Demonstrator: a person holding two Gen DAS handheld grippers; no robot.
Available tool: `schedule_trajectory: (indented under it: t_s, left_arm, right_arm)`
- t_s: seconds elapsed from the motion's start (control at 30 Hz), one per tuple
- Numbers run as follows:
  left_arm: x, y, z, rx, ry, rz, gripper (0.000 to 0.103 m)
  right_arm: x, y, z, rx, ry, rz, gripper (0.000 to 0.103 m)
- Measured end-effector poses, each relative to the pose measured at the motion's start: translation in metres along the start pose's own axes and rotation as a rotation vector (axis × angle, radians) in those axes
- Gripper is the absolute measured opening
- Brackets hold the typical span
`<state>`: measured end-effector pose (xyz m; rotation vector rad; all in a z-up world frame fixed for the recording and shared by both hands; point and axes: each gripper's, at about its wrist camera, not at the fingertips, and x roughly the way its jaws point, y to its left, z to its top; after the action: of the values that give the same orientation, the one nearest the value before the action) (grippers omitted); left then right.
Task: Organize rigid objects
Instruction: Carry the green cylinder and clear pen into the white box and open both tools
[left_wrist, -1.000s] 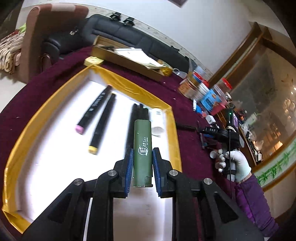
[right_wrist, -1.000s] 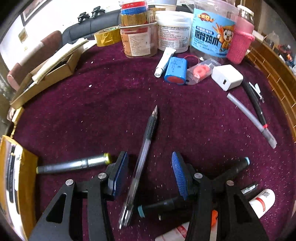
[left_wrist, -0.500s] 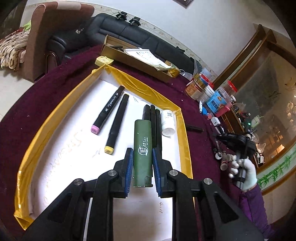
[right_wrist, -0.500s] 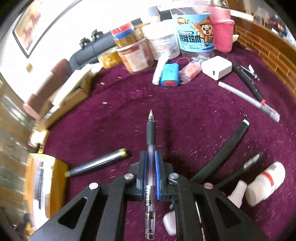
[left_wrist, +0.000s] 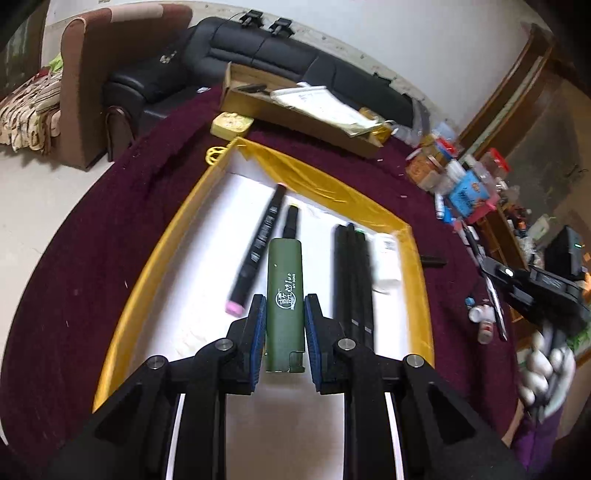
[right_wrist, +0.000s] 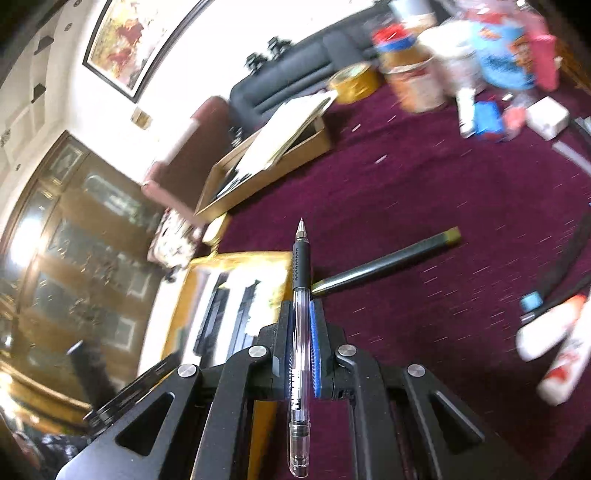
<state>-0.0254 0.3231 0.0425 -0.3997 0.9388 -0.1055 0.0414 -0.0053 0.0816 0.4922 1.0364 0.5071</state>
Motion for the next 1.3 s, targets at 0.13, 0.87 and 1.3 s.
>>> schedule_trajectory:
  t_s: [0.13, 0.87, 1.3]
  left_arm:
    - [0.015, 0.009, 0.016, -0.002, 0.028, 0.045, 0.018]
    - [-0.036, 0.042, 0.014, -0.142, -0.088, -0.098, 0.056]
    - [-0.047, 0.002, -0.003, -0.07, -0.075, -0.139, 0.057]
  right_arm:
    - [0.039, 0.027, -0.01, 0.007, 0.079, 0.04, 0.008]
    - [0.161, 0.105, -0.032, -0.035, 0.244, -0.032, 0.008]
    - [0.065, 0.075, -0.035, -0.099, 0.047, 0.025, 0.017]
